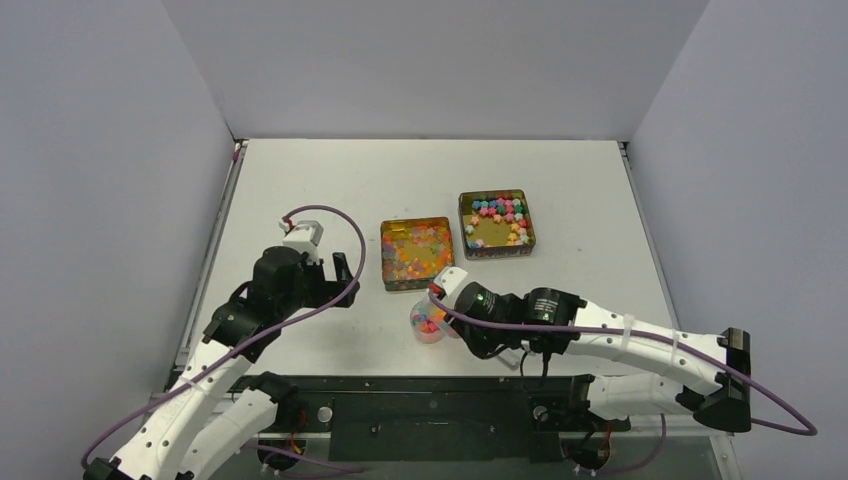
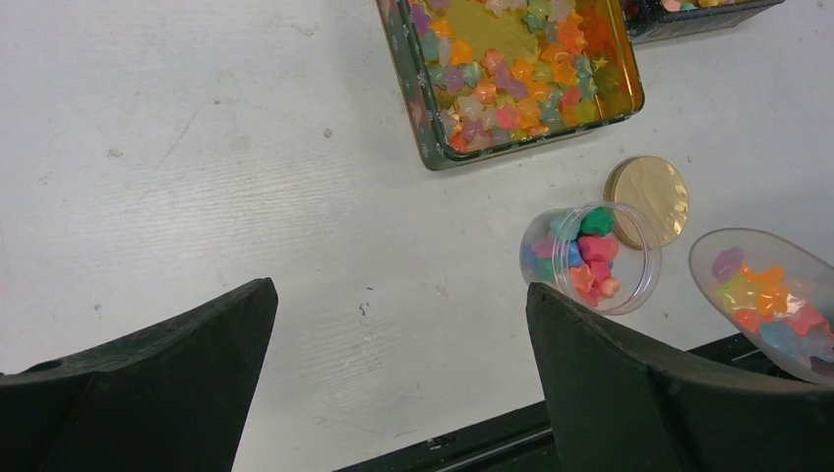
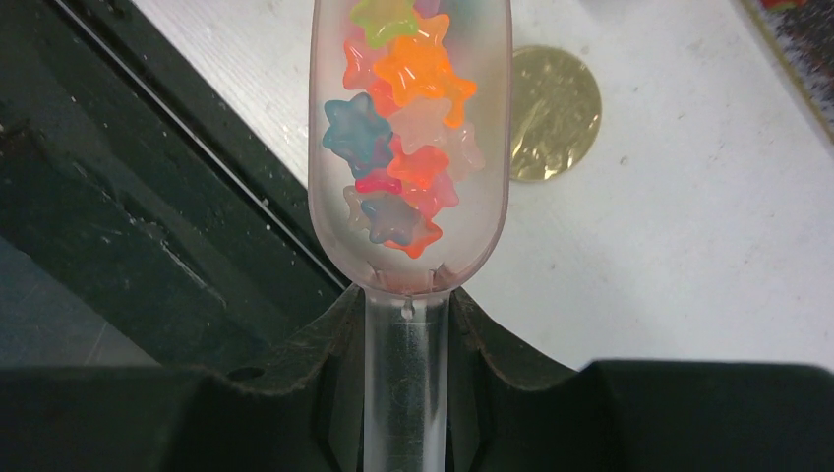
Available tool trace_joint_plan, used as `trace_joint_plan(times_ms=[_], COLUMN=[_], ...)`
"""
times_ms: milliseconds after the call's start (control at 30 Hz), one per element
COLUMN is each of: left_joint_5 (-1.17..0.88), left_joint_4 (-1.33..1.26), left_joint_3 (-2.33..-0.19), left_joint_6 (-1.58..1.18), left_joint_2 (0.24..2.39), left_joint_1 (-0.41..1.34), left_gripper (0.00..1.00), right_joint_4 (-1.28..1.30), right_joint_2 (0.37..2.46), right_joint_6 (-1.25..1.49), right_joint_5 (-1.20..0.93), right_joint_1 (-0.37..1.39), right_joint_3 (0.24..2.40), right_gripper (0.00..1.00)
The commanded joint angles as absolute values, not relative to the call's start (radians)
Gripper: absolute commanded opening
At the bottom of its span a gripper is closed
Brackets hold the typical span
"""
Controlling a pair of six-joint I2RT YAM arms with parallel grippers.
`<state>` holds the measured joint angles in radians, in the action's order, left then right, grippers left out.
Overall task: Pack the candies
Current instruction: Place the fake candies in the packing bottle.
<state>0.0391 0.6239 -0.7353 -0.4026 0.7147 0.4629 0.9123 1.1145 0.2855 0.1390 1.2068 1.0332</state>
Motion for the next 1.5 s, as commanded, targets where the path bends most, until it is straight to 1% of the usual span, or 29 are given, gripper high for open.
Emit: trace_joint_plan(times_ms=[0, 367, 833, 1167, 1467], left_joint_5=[0.013, 0.0, -0.029, -0.031, -0.033], left_joint_4=[0.565, 0.561, 0.556, 0.555, 0.554], left_joint_3=[-0.742, -0.741, -0.739, -0.736, -0.734], left_joint_6=[-0.385, -0.382, -0.379, -0.377, -0.376], left_joint_2=[0.708, 0.721, 0.719, 0.704, 0.694], left_joint_1=[0.458, 0.458, 0.459, 0.459, 0.46], left_gripper=[0.96, 0.96, 0.96, 0.96, 0.96], right_joint_4=[1.003, 1.134, 1.242, 1.311, 1.364], right_joint_2=[1.151, 1.28, 1.423, 1.484, 1.524], right_joint_6=[0.358, 0.388, 0.365, 0.323, 0.3], right_joint_5=[0.102, 0.009, -0.087, -0.133, -0.157], right_joint_1=[1.216, 1.207, 1.115, 1.059, 1.046], right_joint_3=[1.091, 1.176, 1.302, 1.374, 1.416], right_gripper=[0.0, 0.0, 0.0, 0.0, 0.0])
